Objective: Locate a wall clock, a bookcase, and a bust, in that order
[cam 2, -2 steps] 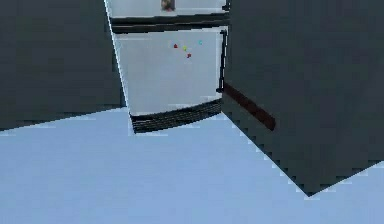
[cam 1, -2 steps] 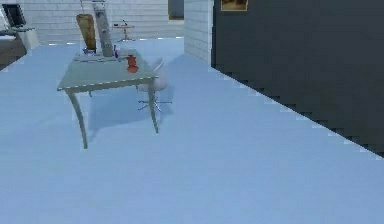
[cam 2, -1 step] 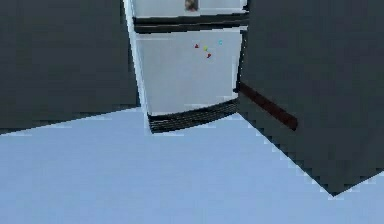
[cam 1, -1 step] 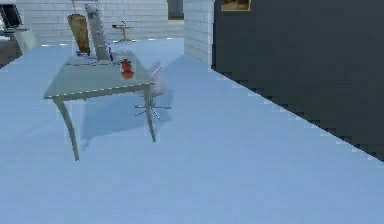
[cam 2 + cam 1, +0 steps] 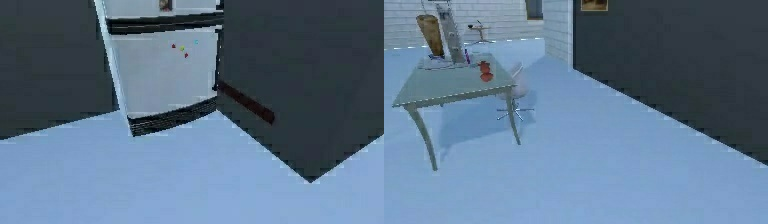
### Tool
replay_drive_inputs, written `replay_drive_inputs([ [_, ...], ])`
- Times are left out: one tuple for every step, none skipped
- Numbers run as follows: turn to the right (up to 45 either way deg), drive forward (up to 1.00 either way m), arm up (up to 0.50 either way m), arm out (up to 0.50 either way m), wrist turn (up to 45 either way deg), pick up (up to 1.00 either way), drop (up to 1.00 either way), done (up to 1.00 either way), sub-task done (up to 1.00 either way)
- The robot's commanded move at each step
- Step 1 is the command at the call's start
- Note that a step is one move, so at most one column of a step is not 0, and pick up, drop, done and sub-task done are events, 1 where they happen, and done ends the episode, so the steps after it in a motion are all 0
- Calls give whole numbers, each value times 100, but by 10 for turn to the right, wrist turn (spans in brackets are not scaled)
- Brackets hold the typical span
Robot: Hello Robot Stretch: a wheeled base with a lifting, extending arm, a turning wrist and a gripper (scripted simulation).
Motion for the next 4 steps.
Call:
replay_drive_inputs([
  [0, 100, 0, 0, 0, 0, 0, 0, 0],
  [0, 100, 0, 0, 0, 0, 0, 0, 0],
  [0, 80, 0, 0, 0, 0, 0, 0, 0],
  [-210, 0, 0, 0, 0, 0, 0, 0, 0],
])
